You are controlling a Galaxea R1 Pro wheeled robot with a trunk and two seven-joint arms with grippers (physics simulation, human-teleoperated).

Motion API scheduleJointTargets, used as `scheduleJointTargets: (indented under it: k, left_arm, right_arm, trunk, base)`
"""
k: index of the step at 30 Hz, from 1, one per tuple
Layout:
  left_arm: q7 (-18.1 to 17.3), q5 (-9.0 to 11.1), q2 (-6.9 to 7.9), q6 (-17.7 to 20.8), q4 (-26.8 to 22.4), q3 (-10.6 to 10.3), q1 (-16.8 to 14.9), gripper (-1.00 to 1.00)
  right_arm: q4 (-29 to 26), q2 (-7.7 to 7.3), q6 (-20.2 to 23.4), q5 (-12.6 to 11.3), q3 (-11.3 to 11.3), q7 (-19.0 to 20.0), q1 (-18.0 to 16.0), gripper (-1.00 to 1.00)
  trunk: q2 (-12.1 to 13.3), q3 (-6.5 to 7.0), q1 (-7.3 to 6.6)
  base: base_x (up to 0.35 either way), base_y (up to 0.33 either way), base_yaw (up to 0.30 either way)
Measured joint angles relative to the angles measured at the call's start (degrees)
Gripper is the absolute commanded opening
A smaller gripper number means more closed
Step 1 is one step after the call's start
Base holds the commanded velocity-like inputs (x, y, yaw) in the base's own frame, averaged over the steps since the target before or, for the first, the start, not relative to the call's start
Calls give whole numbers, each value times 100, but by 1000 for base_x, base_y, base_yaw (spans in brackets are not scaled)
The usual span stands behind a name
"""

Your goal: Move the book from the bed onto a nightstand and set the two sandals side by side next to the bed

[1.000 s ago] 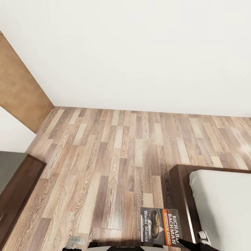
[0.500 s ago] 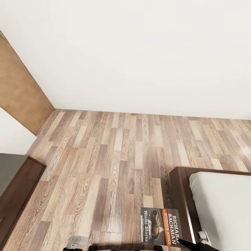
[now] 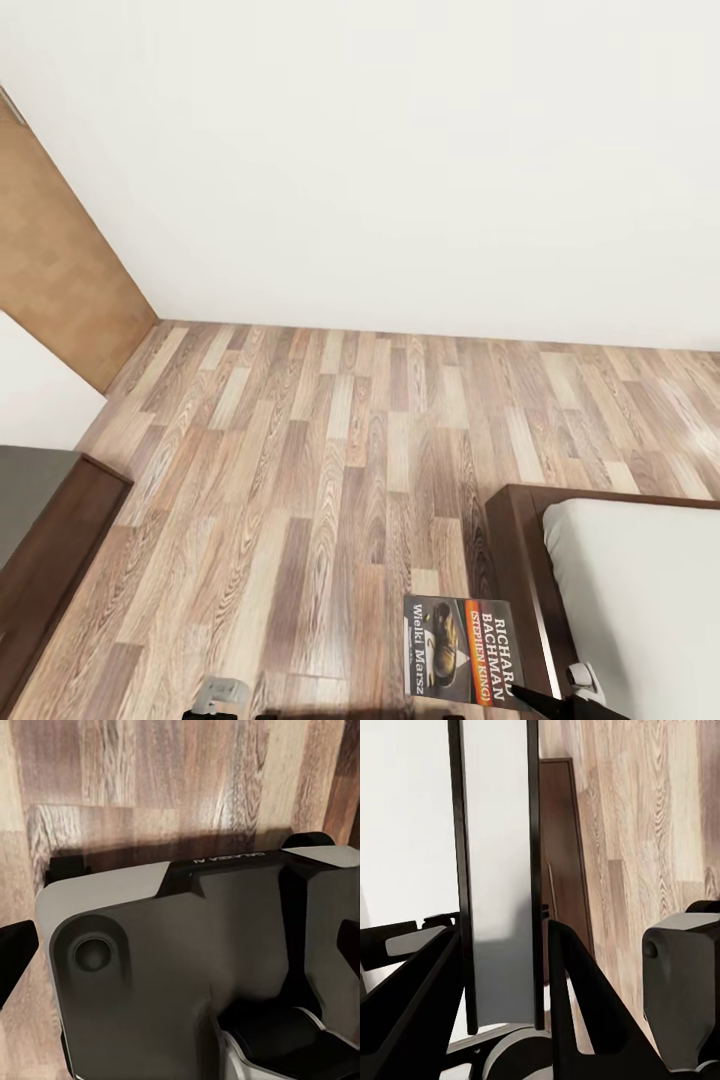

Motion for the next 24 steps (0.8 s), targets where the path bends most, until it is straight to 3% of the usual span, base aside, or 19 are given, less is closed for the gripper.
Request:
scheduleJointTargets:
  k: [24]
  left_arm:
    - [3,-1,-70,-1,0,0,0,100]
  right_arm:
    - [5,3,-1,-2,-5,0,0,-100]
  trunk:
    - [0,221,0]
  base:
    - [0,0,0]
